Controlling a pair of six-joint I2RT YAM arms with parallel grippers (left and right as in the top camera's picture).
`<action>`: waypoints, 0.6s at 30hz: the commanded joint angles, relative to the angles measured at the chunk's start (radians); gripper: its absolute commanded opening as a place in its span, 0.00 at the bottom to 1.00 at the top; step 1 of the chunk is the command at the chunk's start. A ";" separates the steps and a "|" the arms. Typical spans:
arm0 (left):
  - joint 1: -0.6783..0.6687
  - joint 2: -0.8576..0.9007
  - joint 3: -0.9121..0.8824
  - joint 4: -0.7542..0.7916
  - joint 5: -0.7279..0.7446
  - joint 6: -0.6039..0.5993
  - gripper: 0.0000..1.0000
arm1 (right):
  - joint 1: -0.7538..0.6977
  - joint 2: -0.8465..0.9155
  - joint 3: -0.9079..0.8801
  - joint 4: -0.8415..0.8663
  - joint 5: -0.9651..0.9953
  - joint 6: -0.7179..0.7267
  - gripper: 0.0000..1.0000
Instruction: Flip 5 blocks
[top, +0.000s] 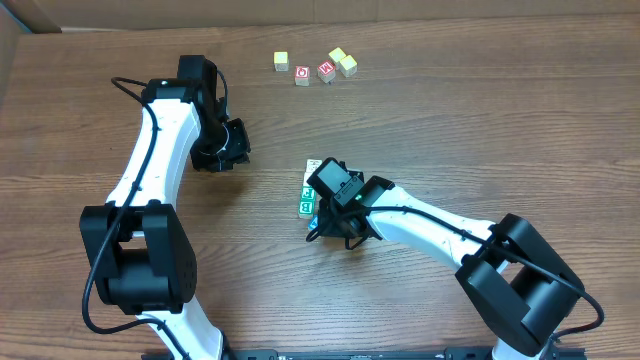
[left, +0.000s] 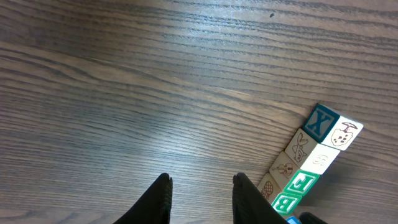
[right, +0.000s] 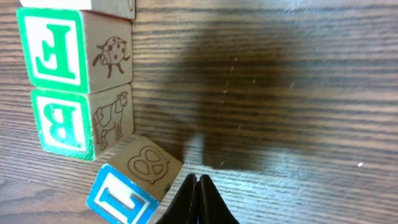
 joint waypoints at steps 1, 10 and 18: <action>-0.004 -0.019 -0.005 0.003 -0.007 0.008 0.26 | 0.015 -0.031 0.019 0.002 0.002 0.056 0.04; -0.004 -0.019 -0.005 0.003 -0.007 0.008 0.26 | 0.018 -0.031 0.019 0.006 -0.033 0.139 0.04; -0.004 -0.019 -0.005 0.003 -0.007 0.008 0.26 | 0.018 -0.031 0.019 0.032 -0.074 0.143 0.04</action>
